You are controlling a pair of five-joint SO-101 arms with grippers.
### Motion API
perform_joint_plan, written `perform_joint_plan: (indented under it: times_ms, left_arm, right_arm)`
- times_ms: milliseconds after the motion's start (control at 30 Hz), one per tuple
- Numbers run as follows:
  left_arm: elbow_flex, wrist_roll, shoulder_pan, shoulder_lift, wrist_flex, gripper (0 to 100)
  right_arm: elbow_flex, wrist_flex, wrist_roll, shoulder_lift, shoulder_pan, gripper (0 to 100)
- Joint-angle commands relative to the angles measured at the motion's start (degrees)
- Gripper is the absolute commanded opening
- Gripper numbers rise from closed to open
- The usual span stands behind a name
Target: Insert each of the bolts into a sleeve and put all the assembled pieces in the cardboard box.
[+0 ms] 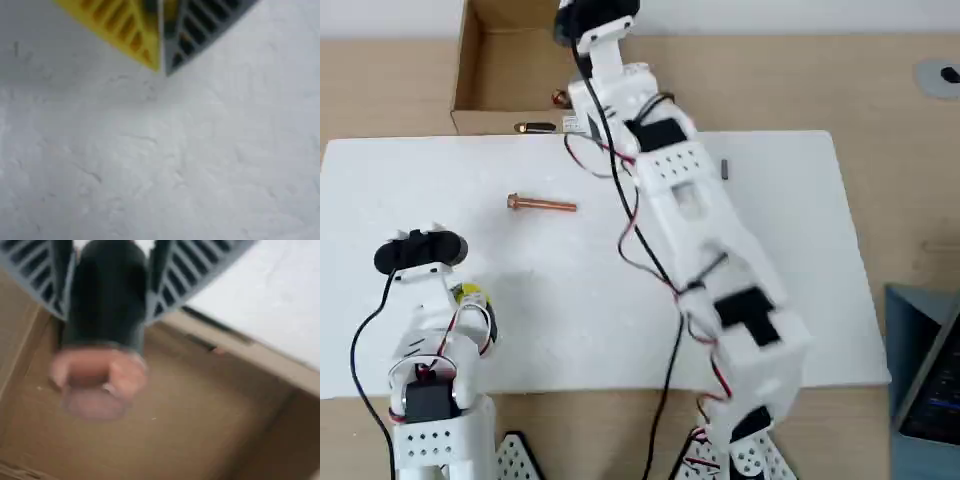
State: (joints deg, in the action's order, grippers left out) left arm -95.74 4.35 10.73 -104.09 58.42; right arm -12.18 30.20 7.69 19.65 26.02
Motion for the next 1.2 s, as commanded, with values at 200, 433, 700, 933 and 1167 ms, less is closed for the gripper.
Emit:
perform_joint_plan:
  times_ms: [200, 433, 700, 933, 1167]
  left_arm:
    - [0.44, 0.09, 0.26, -0.48, -0.79, 0]
    - [0.44, 0.09, 0.26, -0.48, -0.79, 0]
    - [0.44, 0.09, 0.26, -0.48, -0.79, 0]
    - [0.44, 0.09, 0.26, -0.48, -0.79, 0]
    - [0.44, 0.09, 0.26, -0.48, -0.79, 0]
  right_arm:
    - [-29.58, -1.67, -2.02, 21.58, -1.54, 0.9]
    - [-41.54, -0.09, -5.8, 33.89, -1.63, 1.2]
    - [-53.41, 8.88, -7.38, 42.95, -3.56, 10.5]
    - [-61.49, 13.98, -7.38, 46.81, -5.05, 15.3]
    - [-63.43, 15.03, -7.12, 47.87, -6.29, 15.2]
